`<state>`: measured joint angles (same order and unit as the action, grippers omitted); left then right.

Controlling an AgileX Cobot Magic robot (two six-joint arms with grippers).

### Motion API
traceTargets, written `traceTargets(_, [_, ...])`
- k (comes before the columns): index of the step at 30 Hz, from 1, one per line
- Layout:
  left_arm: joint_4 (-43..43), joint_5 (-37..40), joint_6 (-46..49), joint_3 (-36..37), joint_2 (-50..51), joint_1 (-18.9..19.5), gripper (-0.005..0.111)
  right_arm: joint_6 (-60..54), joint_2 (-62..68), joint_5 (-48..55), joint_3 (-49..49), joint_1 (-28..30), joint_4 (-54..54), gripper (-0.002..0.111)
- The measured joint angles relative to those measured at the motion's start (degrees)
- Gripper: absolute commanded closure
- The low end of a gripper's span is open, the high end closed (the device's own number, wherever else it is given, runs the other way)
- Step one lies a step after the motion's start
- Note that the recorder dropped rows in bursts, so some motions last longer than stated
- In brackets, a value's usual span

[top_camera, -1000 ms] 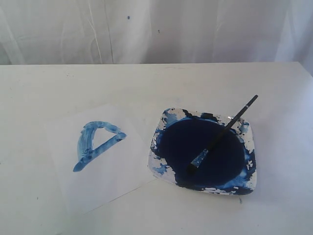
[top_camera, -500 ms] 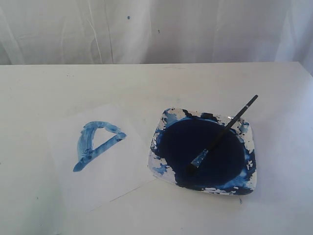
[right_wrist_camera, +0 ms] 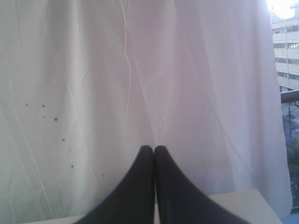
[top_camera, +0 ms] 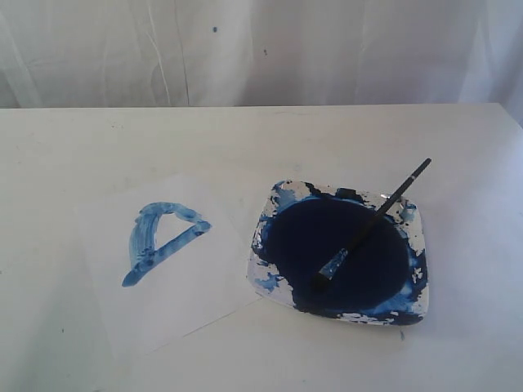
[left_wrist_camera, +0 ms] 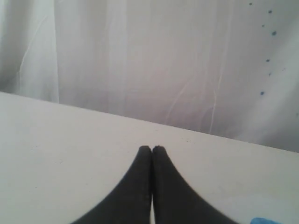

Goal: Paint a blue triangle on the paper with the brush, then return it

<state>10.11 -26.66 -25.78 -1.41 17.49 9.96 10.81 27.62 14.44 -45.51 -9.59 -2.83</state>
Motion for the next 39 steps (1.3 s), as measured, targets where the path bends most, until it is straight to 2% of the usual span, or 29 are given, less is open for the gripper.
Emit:
traceTargets(4, [-11.0, 7.9, 8.1, 0.0, -1.7, 0.0, 0.107, 0.0, 0.0, 0.0, 0.0, 0.0, 0.1, 0.108])
traceTargets(8, [-14.6, 13.1, 12.9, 0.2, -2.4, 0.0, 0.107, 0.0, 0.0, 0.0, 0.0, 0.0, 0.1, 0.108])
traceTargets(16, [-5.9, 18.2, 15.2, 0.2, -2.4, 0.0, 0.107, 0.0, 0.0, 0.0, 0.0, 0.0, 0.1, 0.108])
traceTargets(22, [-2.6, 24.1, 15.4, 0.2, -3.4, -0.1, 0.107, 0.0, 0.0, 0.0, 0.0, 0.0, 0.1, 0.108])
traceTargets(32, [-2.8, 37.0, 15.4, 0.2, -11.3, -9.2, 0.107, 0.0, 0.0, 0.0, 0.0, 0.0, 0.1, 0.108])
traceTargets(39, [-4.3, 46.9, 12.7, 0.2, -16.8, -10.0, 0.107, 0.0, 0.0, 0.1, 0.0, 0.0, 0.2, 0.108])
